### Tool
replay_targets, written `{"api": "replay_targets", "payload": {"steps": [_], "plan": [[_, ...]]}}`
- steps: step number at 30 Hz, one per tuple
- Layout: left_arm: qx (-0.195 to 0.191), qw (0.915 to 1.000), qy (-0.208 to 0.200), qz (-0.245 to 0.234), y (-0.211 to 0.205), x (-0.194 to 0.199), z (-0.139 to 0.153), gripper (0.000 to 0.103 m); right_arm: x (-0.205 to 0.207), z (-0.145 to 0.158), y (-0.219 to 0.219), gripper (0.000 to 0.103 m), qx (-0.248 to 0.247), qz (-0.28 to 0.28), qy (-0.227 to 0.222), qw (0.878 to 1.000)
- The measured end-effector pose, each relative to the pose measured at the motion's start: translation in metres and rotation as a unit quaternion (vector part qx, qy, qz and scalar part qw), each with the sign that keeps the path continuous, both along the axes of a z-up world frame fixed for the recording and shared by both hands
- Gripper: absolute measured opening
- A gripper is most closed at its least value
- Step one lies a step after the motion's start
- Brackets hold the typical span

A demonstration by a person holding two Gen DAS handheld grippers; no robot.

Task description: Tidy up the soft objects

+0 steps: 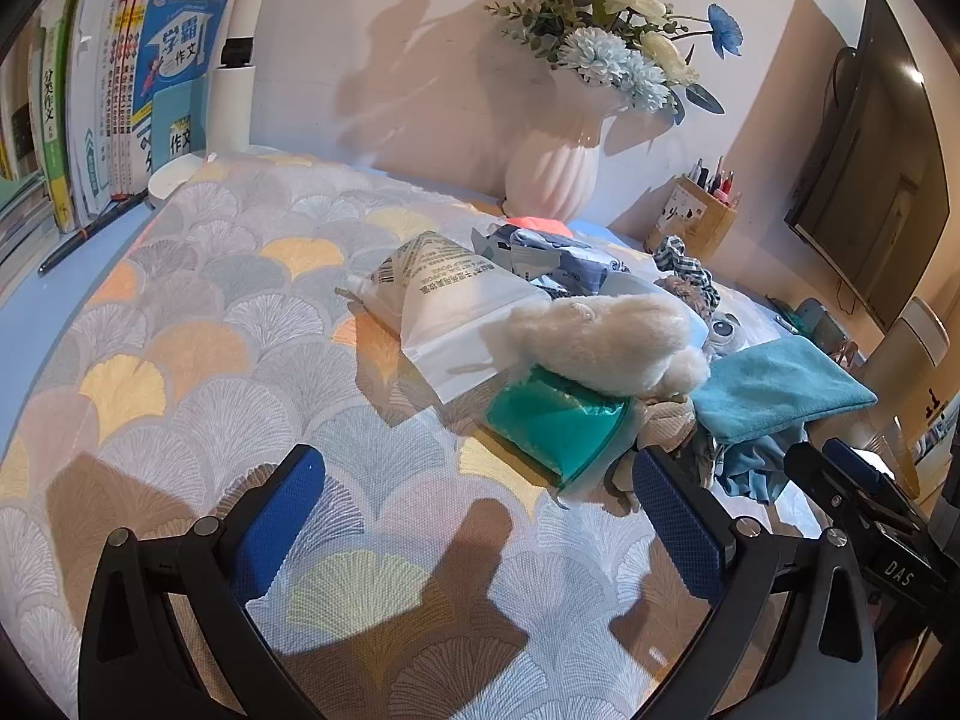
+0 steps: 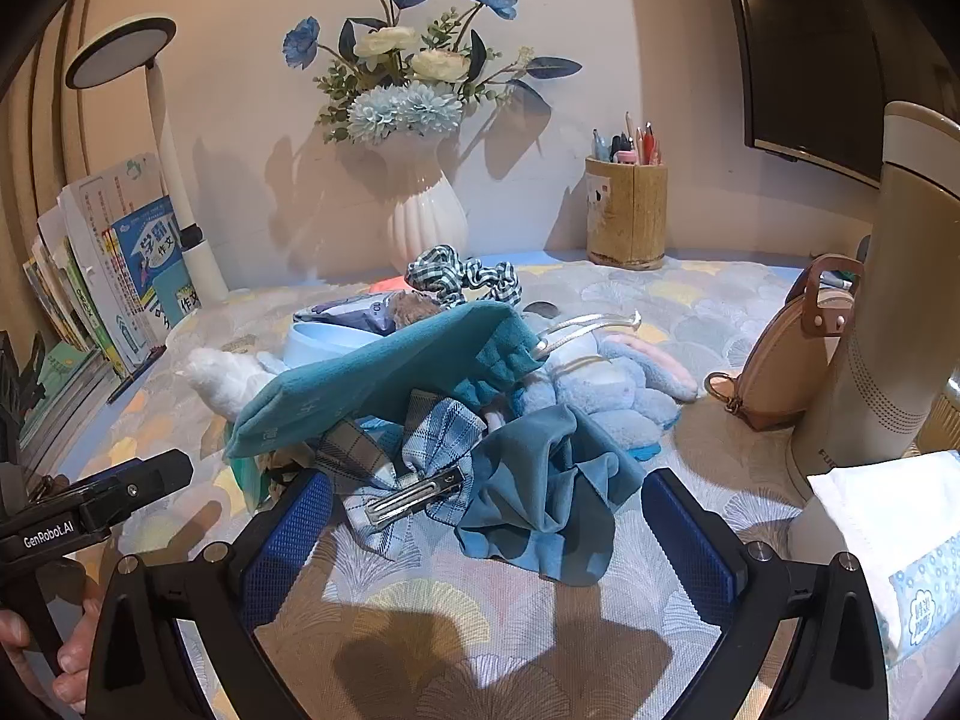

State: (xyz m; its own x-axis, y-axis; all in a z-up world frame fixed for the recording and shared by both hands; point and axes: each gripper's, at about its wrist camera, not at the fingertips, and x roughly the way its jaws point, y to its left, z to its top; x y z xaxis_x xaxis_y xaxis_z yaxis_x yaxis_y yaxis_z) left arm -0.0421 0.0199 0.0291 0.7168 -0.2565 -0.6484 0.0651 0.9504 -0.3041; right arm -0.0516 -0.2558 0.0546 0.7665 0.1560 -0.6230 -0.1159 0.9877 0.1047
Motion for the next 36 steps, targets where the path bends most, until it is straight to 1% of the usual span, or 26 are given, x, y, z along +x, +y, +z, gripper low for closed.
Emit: {"api": "replay_targets", "payload": {"steps": [7, 12, 13, 16, 17, 19, 21, 22, 23, 25, 27, 28, 30, 31, 32, 34, 35, 36], "plan": [[0.006, 1.0000, -0.001, 0.002, -0.001, 0.000, 0.000, 0.102, -0.002, 0.002, -0.004, 0.103, 0.006, -0.007, -0.007, 1.000], [0.015, 0.9998, 0.010, 0.011, -0.003, 0.003, -0.001, 0.102, 0.001, 0.001, -0.009, 0.103, 0.014, -0.012, -0.001, 1.000], [0.022, 0.9996, 0.012, 0.012, -0.004, 0.003, -0.001, 0.102, 0.001, 0.001, -0.010, 0.103, 0.015, -0.014, -0.001, 1.000], [0.042, 0.9988, 0.008, 0.024, -0.006, -0.004, 0.005, 0.102, -0.006, 0.007, -0.016, 0.103, 0.013, -0.045, -0.021, 0.999], [0.047, 0.9986, 0.006, 0.025, -0.006, -0.010, 0.010, 0.102, -0.010, 0.010, -0.018, 0.103, 0.018, -0.047, -0.027, 0.998], [0.053, 0.9984, -0.004, 0.017, -0.007, -0.022, 0.023, 0.102, -0.015, 0.013, -0.019, 0.103, 0.024, -0.048, -0.024, 0.998], [0.069, 0.9974, -0.019, 0.008, -0.008, -0.031, 0.044, 0.102, -0.024, 0.018, -0.020, 0.103, 0.037, -0.036, -0.022, 0.998], [0.071, 0.9970, -0.030, -0.001, -0.006, -0.032, 0.057, 0.102, -0.027, 0.022, -0.020, 0.103, 0.042, -0.030, -0.025, 0.998], [0.067, 0.9969, -0.041, -0.011, -0.003, -0.032, 0.071, 0.102, -0.029, 0.031, -0.019, 0.103, 0.049, -0.024, -0.028, 0.998], [0.058, 0.9970, -0.049, -0.011, 0.005, -0.024, 0.092, 0.102, -0.027, 0.044, -0.017, 0.103, 0.059, -0.016, -0.026, 0.998], [0.051, 0.9980, -0.036, -0.007, 0.012, -0.003, 0.105, 0.102, -0.019, 0.060, -0.014, 0.103, 0.085, 0.002, -0.018, 0.996], [0.052, 0.9984, -0.020, -0.013, 0.012, 0.012, 0.105, 0.102, -0.013, 0.066, -0.014, 0.103, 0.101, 0.009, -0.011, 0.995], [0.051, 0.9985, 0.006, -0.017, 0.012, 0.042, 0.095, 0.102, -0.001, 0.069, -0.012, 0.103, 0.129, 0.022, 0.011, 0.991], [0.049, 0.9985, 0.018, -0.018, 0.013, 0.056, 0.086, 0.102, 0.008, 0.068, -0.012, 0.103, 0.149, 0.027, 0.027, 0.988], [0.044, 0.9983, 0.033, -0.018, 0.013, 0.071, 0.076, 0.102, 0.013, 0.066, -0.011, 0.102, 0.157, 0.029, 0.037, 0.986], [0.033, 0.9975, 0.061, -0.014, 0.014, 0.093, 0.057, 0.100, 0.030, 0.057, -0.008, 0.097, 0.169, 0.027, 0.069, 0.983], [0.026, 0.9970, 0.072, -0.012, 0.015, 0.102, 0.046, 0.096, 0.037, 0.052, -0.007, 0.095, 0.169, 0.027, 0.082, 0.982], [0.021, 0.9964, 0.081, -0.010, 0.016, 0.110, 0.037, 0.095, 0.042, 0.048, -0.007, 0.089, 0.170, 0.027, 0.091, 0.981]]}}
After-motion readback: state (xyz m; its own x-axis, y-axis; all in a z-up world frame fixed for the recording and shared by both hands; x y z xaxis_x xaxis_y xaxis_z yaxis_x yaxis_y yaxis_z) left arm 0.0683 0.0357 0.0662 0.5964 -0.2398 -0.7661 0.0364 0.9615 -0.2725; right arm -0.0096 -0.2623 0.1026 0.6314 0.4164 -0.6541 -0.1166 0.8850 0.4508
